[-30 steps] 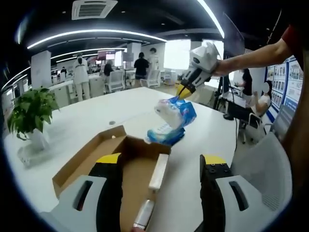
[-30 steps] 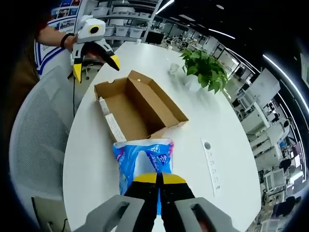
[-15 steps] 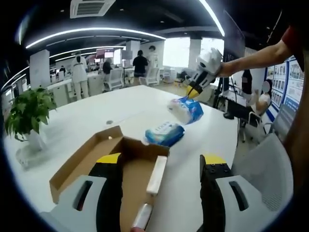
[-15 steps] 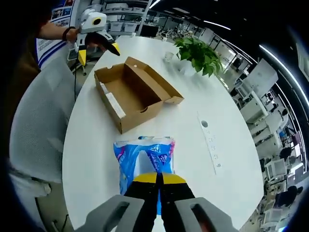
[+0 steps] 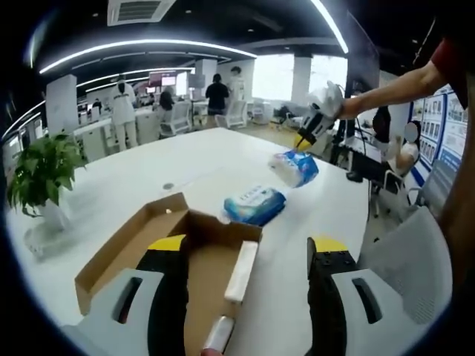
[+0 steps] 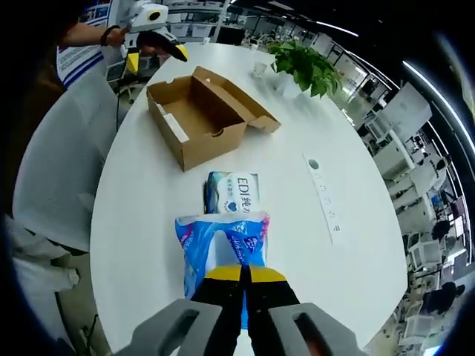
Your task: Operate the shoe box by opening the lid, removing the specified soft item, and placing it in the target area until the item is outside and the box remains undamaged.
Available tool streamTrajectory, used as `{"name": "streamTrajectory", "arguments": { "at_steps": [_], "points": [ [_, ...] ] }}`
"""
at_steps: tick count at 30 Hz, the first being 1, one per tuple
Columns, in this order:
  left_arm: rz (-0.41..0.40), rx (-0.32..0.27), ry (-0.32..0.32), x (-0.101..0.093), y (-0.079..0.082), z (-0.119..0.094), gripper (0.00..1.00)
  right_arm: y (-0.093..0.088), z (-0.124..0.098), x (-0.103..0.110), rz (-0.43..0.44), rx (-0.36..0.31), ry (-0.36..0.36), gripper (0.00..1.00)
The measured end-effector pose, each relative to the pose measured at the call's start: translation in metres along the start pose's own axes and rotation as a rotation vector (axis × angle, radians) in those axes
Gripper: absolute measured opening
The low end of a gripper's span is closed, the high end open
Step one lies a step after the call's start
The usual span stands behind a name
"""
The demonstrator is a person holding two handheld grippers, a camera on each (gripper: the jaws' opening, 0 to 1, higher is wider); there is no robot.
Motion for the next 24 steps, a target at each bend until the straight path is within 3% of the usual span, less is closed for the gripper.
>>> {"name": "streamTrajectory", "arguments": {
  "at_steps": [11,24],
  "points": [
    [-0.006,0.019,0.031,0.003,-0.003,-0.005,0.64,-0.030,0.003,-0.013,-0.005,0.047,0.026,0.00],
    [-0.009,0.034,0.076,0.003,-0.005,-0.015,0.64,-0.052,0.015,-0.023,-0.026,0.095,0.069,0.00]
  ]
}}
Point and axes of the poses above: the point that each gripper's makers call its tool centre point, and the gripper's own axes: z roughly forward along the fingers, x roughly to its left, y roughly out of its top, the point moved 9 cm from there along -z, roughly backward along the fingers, and after that the axes turned 12 degrees about -x, right-handed, at the moved point
